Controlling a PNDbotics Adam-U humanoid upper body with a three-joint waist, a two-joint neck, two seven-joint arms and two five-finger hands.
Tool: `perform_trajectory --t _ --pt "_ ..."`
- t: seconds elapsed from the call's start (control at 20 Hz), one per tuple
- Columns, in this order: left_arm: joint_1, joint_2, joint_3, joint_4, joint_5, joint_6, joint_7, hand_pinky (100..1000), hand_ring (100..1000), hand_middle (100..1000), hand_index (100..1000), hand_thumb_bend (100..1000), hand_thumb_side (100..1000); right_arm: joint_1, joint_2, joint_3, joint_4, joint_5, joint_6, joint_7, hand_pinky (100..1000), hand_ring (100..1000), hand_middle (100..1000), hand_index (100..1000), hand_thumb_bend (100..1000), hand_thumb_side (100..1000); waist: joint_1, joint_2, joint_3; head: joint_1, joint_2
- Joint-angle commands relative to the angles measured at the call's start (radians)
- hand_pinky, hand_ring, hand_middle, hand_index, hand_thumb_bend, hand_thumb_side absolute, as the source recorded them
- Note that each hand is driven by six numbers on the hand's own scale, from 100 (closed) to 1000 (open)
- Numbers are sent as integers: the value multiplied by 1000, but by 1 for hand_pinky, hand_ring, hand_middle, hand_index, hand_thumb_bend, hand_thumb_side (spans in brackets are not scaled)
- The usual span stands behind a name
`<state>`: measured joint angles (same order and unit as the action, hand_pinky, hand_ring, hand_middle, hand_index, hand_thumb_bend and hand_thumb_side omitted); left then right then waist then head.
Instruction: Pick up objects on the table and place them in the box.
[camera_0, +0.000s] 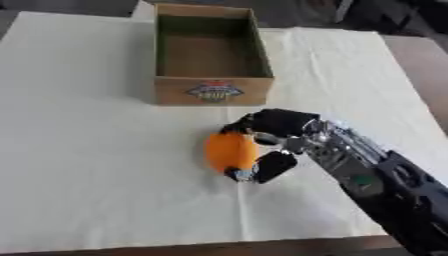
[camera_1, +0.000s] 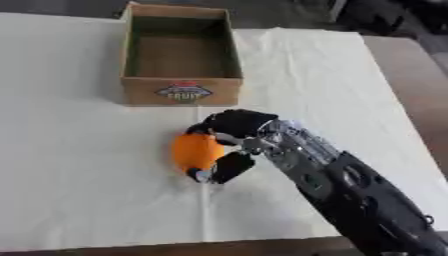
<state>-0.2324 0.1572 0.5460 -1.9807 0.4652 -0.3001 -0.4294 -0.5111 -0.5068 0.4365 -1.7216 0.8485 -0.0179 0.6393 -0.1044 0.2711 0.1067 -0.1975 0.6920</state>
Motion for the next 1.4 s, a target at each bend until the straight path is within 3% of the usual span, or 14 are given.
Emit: perform_trajectory --t 0.05,0.1,0.25,0.3,0.35,0.4,0.45,0.5,0.6,0.8,1.4 --pt "-11 10 -4 -19 3 -1 -4 443 547 591 648 128 774 -2 -27 2 -37 -12 2 -9 871 778 568 819 139 750 8 -11 0 -1 1" --pt "-11 10 -4 -19 3 -1 -4 443 546 592 647 128 774 -1 -29 2 -49 -24 5 -11 869 770 553 796 100 728 9 -11 0 0 2" --pt "-11 9 -5 -19 3 -1 -5 443 547 592 647 128 774 0 -36 -1 -92 -55 24 -20 859 753 526 763 100 647 11 -11 -1 0 3" --pt "-12 9 -5 -19 3 -1 -6 443 547 592 647 128 775 1 -39 -3 -102 -61 33 -25 849 733 498 735 100 540 12 -11 0 0 3" --pt "-12 9 -6 -19 3 -2 -6 443 547 592 647 128 775 0 -41 -5 -111 -63 42 -34 845 720 484 721 100 490 12 -11 0 -1 2" --pt "-12 9 -7 -19 4 -2 -6 443 547 592 647 128 775 0 -44 -7 -117 -65 52 -45 833 691 456 683 100 368 13 -11 1 -3 2" --pt "-13 9 -7 -19 4 -2 -6 443 547 592 647 128 775 0 -46 -7 -121 -65 60 -57 832 688 454 679 100 355 13 -11 1 -4 2" --pt "-13 9 -8 -19 5 -2 -7 443 547 592 647 128 775 1 -47 -7 -123 -64 66 -68 822 669 433 658 100 234 13 -11 2 -5 1" --pt "-14 8 -9 -19 6 -1 -7 443 547 592 647 129 776 2 -48 -5 -122 -62 73 -88 806 642 410 634 100 145 14 -11 3 -7 1" --pt "-15 9 -10 -19 8 0 -7 443 547 593 647 129 775 3 -49 -4 -127 -76 76 -115 778 601 379 595 100 202 14 -13 3 -10 -1" --pt "-12 10 -10 -19 10 -3 -4 443 547 593 646 129 774 -2 -89 -42 -228 -114 92 -197 738 534 301 496 100 211 18 -14 -2 -11 1"
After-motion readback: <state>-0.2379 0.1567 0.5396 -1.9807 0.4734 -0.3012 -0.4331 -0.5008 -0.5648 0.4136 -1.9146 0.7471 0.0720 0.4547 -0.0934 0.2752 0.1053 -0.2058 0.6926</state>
